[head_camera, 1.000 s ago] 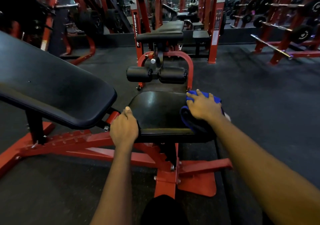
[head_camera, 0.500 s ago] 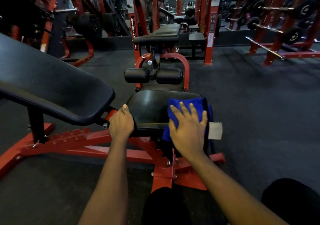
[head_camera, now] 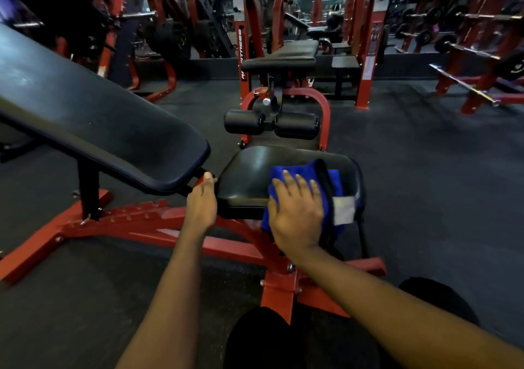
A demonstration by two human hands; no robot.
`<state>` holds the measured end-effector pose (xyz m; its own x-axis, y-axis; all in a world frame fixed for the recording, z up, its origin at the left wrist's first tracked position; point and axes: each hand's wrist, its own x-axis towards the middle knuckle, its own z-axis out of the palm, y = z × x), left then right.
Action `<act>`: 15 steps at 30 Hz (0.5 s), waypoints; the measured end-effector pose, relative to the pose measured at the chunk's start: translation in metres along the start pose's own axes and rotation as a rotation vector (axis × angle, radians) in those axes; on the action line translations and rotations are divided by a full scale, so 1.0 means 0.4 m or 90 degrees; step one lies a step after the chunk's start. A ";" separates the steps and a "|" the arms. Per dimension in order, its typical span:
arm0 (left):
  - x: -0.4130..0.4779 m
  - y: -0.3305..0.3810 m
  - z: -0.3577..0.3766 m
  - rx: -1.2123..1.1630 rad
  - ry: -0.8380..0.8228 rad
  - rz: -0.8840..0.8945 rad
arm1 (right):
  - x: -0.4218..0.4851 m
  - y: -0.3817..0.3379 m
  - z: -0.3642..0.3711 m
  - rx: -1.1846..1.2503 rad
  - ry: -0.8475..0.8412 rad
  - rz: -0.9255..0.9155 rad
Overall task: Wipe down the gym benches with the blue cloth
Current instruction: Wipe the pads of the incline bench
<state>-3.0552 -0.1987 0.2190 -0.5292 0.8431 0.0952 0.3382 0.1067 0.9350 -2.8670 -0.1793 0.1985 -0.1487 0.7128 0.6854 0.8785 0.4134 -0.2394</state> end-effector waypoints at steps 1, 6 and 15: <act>-0.003 -0.015 -0.009 -0.025 0.009 0.012 | 0.015 -0.050 0.016 -0.008 -0.040 -0.017; 0.009 -0.082 -0.015 -0.110 0.035 -0.012 | 0.057 -0.149 0.035 -0.007 -0.172 -0.103; -0.022 -0.067 -0.011 -0.085 0.046 -0.009 | 0.044 0.152 -0.099 -0.007 -0.112 0.117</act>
<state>-3.0633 -0.2113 0.1946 -0.5896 0.8012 0.1021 0.2271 0.0431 0.9729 -2.7984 -0.1641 0.2233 -0.0624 0.8634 0.5006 0.9028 0.2626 -0.3404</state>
